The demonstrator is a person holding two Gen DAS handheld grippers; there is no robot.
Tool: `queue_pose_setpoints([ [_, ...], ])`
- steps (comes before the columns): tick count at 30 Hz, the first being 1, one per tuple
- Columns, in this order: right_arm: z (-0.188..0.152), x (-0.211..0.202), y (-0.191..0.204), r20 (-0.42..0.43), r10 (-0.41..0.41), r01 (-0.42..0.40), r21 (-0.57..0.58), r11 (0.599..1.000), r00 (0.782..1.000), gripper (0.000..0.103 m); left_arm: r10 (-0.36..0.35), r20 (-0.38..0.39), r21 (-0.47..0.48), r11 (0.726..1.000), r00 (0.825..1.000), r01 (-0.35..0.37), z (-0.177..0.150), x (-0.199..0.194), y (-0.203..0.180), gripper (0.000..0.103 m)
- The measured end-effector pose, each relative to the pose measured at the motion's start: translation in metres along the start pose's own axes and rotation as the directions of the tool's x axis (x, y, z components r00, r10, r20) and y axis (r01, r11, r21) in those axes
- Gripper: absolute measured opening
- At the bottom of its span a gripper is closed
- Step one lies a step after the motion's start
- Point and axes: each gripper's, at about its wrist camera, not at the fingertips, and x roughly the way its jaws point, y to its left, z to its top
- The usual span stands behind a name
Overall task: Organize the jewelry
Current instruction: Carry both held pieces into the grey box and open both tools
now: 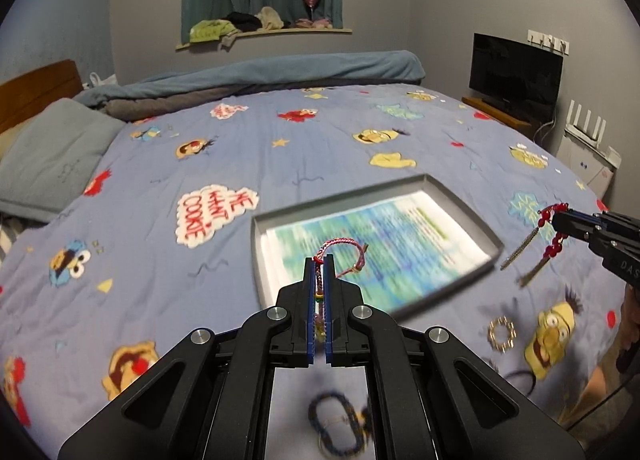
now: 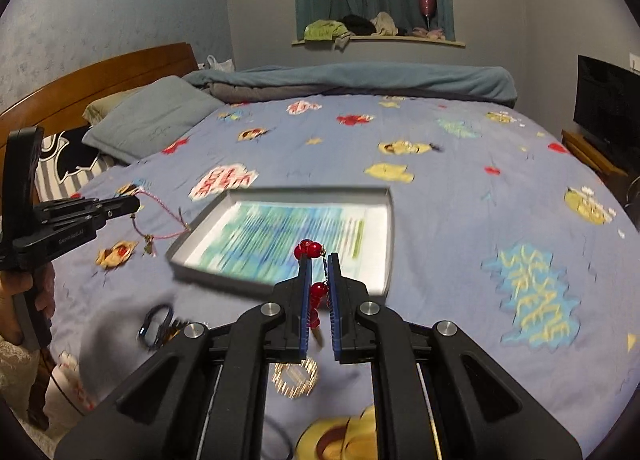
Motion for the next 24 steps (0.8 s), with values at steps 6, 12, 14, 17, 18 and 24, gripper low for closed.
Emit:
queue_pose_setpoints([
  [6,0.041,0.035,-0.016,0.028,-0.005,0.004,0.031,1.000,1.000,0.008,0.025,-0.040,-0.016,1.000,0.999,-0.026,0.031,0.050,0.011,0.004],
  [12,0.059,0.095,-0.022,-0.025,0.012,-0.011,0.039,0.999,1.000,0.008,0.026,-0.133,-0.053,0.998,0.991,-0.033,0.038,0.117,0.020,0.004],
  [14,0.057,0.121,-0.022,-0.059,0.003,-0.002,0.028,1.000,0.998,0.008,0.047,-0.167,-0.050,0.997,0.985,-0.056,0.035,0.140,0.022,0.004],
  [17,0.050,0.156,-0.030,-0.125,-0.008,0.013,0.046,0.999,0.992,0.008,0.048,-0.221,-0.066,0.996,0.974,-0.064,0.028,0.164,0.025,0.004],
  [18,0.047,0.167,-0.033,-0.147,-0.018,0.026,0.048,0.999,0.989,0.008,0.057,-0.231,-0.063,0.995,0.971,-0.073,0.026,0.169,0.026,0.004],
  [24,0.033,0.196,-0.042,-0.231,-0.037,0.050,0.051,0.997,0.972,0.009,0.101,-0.268,-0.022,0.994,0.958,-0.111,0.018,0.186,0.020,0.004],
])
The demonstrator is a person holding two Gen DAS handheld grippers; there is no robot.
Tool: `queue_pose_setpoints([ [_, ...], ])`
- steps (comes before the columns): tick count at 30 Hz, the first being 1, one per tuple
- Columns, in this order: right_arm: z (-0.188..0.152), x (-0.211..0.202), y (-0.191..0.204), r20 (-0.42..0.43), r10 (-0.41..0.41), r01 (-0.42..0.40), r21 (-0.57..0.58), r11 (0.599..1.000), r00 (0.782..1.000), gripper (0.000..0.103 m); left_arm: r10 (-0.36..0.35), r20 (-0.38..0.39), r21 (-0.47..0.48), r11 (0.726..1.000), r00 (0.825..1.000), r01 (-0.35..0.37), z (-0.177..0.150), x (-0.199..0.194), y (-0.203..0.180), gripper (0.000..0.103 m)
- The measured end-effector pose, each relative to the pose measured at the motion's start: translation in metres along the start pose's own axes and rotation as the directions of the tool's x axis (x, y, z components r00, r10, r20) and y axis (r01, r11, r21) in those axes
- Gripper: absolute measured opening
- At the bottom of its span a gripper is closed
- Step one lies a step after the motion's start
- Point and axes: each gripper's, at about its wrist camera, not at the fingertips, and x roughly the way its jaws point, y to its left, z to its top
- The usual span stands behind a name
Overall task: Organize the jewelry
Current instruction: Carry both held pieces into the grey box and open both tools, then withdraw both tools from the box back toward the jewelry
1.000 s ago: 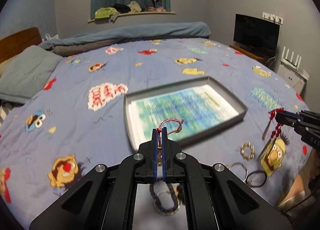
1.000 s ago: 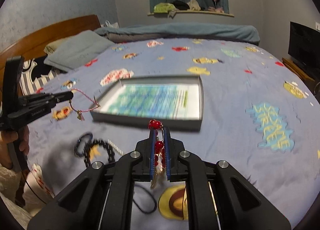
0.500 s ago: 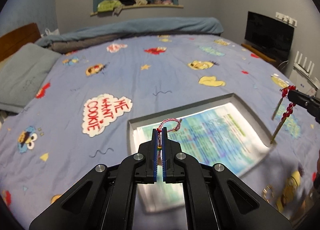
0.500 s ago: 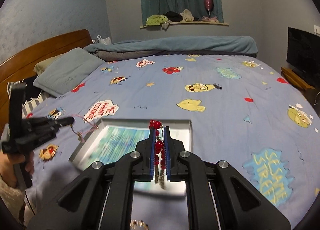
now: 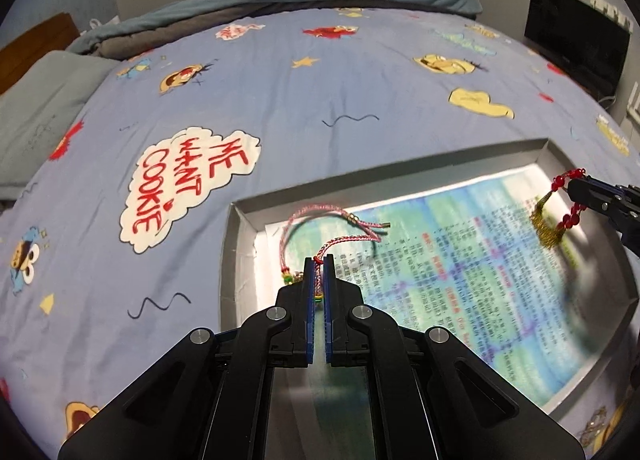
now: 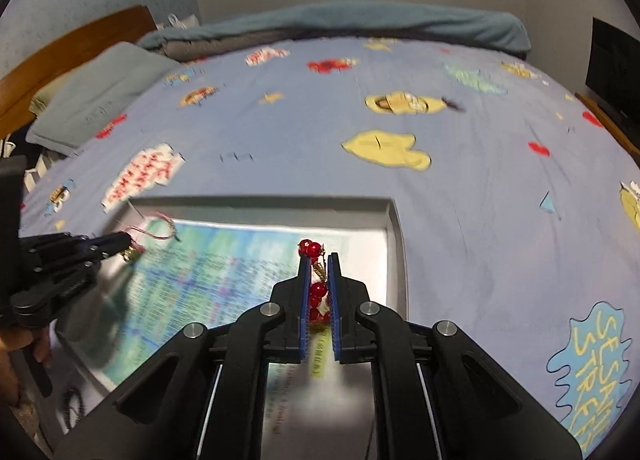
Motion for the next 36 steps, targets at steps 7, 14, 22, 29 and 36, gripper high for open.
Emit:
queue_pose_setpoints([
  [7,-0.003,-0.008,-0.001,0.019,0.023,-0.023,0.004,1.000,1.000,0.038,0.034,0.007,0.029,0.999,0.999,-0.034,-0.003,0.002,-0.007,0.028],
  [14,-0.005,-0.027,0.000,0.052,0.049,-0.050,0.006,0.999,0.997,0.057,0.065,0.037,0.033,0.997,0.997,-0.066,-0.005,-0.008,-0.007,0.060],
  [22,-0.020,-0.063,-0.001,0.089,0.054,-0.055,0.011,0.998,0.995,0.080,0.095,0.088,0.026,0.995,0.992,-0.097,-0.011,-0.038,-0.011,0.084],
  [29,-0.037,-0.101,-0.002,0.131,0.022,-0.024,0.009,1.000,0.991,0.097,0.071,0.113,0.019,0.997,0.991,-0.074,-0.027,-0.072,-0.013,0.087],
  [36,-0.062,-0.131,0.001,0.150,-0.012,0.011,0.008,1.000,0.989,0.097,0.049,0.149,0.019,0.998,0.988,-0.052,-0.049,-0.110,-0.013,0.090],
])
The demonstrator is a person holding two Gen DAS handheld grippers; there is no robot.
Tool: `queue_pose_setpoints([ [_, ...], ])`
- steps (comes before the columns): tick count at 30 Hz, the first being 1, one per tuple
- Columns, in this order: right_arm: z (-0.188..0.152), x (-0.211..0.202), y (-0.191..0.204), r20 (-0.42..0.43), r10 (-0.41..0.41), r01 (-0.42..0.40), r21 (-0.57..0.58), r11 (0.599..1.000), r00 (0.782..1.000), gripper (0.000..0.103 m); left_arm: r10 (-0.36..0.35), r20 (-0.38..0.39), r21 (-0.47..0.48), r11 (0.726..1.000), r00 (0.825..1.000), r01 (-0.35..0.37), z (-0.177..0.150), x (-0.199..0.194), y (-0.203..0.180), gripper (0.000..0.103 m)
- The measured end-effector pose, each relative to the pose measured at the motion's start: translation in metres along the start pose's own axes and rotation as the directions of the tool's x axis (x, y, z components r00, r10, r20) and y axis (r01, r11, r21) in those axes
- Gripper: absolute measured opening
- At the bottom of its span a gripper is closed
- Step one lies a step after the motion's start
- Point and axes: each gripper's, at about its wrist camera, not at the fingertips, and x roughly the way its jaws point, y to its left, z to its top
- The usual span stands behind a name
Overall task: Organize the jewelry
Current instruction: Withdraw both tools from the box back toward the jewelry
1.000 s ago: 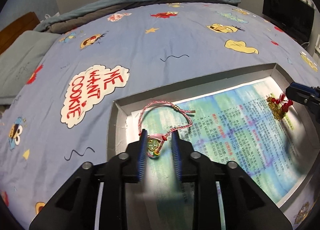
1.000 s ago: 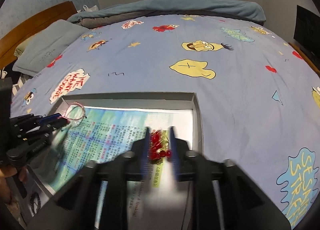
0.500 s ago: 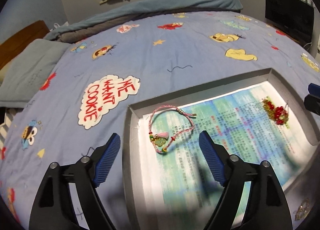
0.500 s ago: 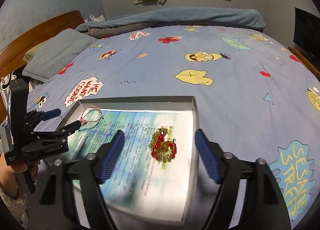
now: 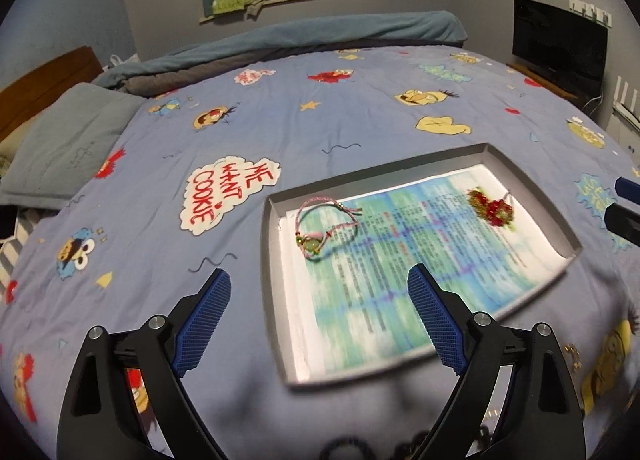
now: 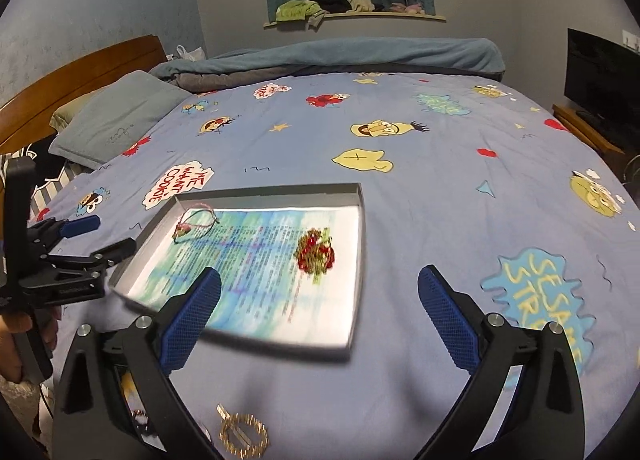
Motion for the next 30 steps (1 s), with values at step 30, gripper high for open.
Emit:
queue_pose_setpoints([
  [30,-0.071,-0.069,0.026,-0.019,-0.026,0.025,-0.072,0.997,0.999,0.097,-0.033,0.014,-0.044,0.998,0.999,0.033,-0.083,-0.085,0.031,0.093],
])
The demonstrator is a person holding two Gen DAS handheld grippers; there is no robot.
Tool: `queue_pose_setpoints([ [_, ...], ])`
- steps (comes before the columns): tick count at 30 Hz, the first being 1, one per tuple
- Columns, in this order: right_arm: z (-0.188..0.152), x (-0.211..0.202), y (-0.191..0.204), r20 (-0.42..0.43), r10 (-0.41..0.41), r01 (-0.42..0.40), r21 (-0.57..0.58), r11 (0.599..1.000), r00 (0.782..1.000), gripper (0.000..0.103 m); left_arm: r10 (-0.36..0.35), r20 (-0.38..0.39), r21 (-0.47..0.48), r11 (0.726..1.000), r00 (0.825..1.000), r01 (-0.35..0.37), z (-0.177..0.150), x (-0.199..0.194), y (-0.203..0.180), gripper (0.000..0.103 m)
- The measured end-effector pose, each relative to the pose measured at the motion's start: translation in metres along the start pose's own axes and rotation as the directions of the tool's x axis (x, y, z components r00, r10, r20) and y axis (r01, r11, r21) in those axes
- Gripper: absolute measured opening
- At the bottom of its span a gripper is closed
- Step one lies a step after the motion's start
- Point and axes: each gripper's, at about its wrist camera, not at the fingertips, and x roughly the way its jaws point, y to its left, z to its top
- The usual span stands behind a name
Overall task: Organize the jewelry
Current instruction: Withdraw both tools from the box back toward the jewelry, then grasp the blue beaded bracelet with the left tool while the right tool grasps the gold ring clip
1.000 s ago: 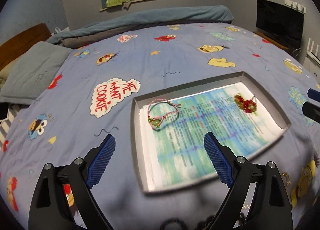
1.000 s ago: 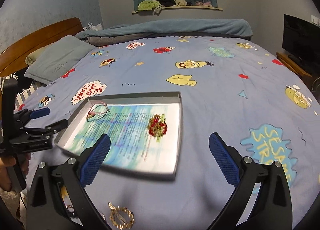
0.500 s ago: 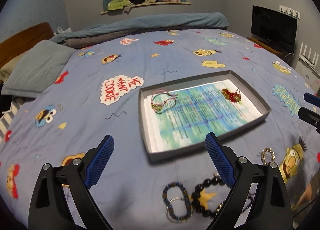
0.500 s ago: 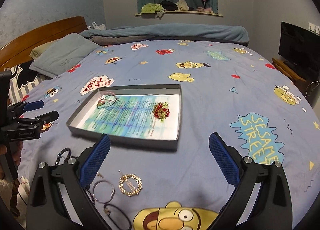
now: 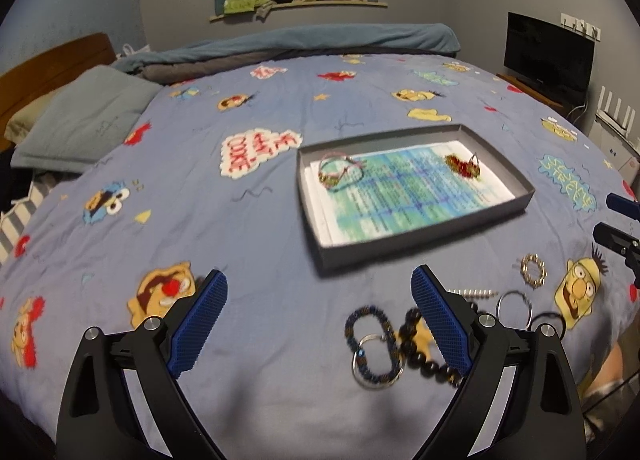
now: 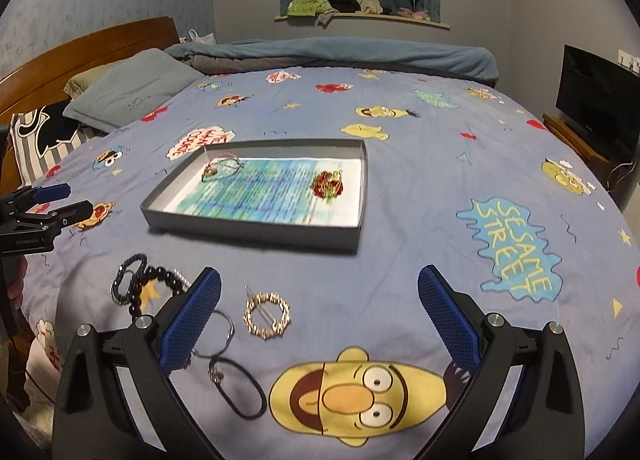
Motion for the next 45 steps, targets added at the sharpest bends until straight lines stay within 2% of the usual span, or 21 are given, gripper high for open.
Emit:
queue_pose_setpoints([
  [4,-0.008,0.000,0.001,-0.005,-0.005,0.005,-0.003,1.000,1.000,0.097,0.014,-0.021,0.021,1.000,1.000,-0.014,-0.015,0.005,-0.001,0.093],
  [10,-0.024,0.006,0.002,-0.036,-0.001,0.001,0.001,1.000,0.999,0.097,-0.027,-0.056,0.028,0.999,0.998,0.028,-0.039,0.014,-0.006,0.093],
  [14,-0.034,0.014,0.003,-0.068,0.001,-0.001,0.003,1.000,0.998,0.097,-0.022,-0.088,0.036,0.999,0.996,0.025,-0.051,0.022,-0.011,0.093],
  [23,-0.048,0.027,0.008,-0.110,0.018,-0.018,0.002,1.000,0.994,0.097,-0.041,-0.118,0.011,0.999,0.992,0.042,-0.057,0.037,-0.012,0.093],
  [26,-0.049,0.028,0.008,-0.112,0.018,-0.017,0.002,1.000,0.994,0.097,-0.064,-0.122,-0.009,0.998,0.990,0.063,-0.054,0.041,-0.009,0.089],
  [28,-0.050,0.029,0.007,-0.112,0.020,-0.019,0.010,1.000,0.993,0.097,-0.080,-0.124,-0.015,0.997,0.989,0.079,-0.053,0.043,-0.009,0.073],
  [32,-0.050,0.031,0.007,-0.108,0.017,-0.016,0.010,1.000,0.994,0.097,-0.102,-0.132,-0.044,0.994,0.986,0.097,-0.049,0.049,-0.007,0.056],
  [34,-0.049,0.034,0.009,-0.105,0.012,-0.012,0.001,1.000,0.994,0.097,-0.105,-0.135,-0.047,0.994,0.985,0.099,-0.047,0.052,-0.008,0.045],
  [38,-0.046,0.040,0.014,-0.099,0.030,-0.030,-0.003,1.000,0.995,0.097,-0.106,-0.145,-0.041,0.994,0.984,0.101,-0.043,0.061,-0.010,0.035],
  [45,-0.041,0.051,0.017,-0.108,0.051,-0.050,0.007,0.999,0.993,0.088,-0.095,-0.178,-0.014,0.995,0.979,0.094,-0.039,0.075,-0.011,0.025],
])
